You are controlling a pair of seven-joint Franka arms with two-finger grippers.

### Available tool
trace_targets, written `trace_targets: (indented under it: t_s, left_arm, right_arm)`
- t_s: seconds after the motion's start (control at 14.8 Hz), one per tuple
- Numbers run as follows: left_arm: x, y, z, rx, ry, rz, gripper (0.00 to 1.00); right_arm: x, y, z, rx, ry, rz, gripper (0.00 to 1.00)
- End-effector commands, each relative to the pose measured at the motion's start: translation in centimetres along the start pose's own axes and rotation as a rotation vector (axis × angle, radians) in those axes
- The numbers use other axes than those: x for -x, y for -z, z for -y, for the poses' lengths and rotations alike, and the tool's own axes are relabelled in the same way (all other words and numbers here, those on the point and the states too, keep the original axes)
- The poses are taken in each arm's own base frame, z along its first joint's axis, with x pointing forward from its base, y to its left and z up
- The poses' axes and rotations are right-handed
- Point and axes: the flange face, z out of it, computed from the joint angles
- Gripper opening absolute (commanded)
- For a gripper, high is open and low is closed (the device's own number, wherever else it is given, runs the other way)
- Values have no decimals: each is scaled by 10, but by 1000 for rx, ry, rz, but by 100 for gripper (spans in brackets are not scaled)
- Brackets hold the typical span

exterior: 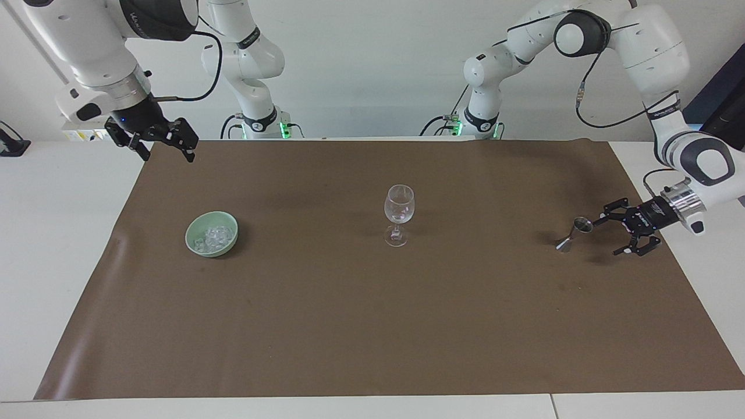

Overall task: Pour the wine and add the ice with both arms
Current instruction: 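Open the left gripper and move it around the metal jigger, then close the left gripper on the metal jigger and lift it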

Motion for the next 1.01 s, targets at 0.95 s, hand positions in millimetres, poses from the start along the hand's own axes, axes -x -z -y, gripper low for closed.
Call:
trace_targets:
  t_s: [0.95]
  left_arm:
    - [14, -58, 50, 173, 141, 162, 100]
  right_arm:
    - [3, 0, -2, -16, -12, 0, 100]
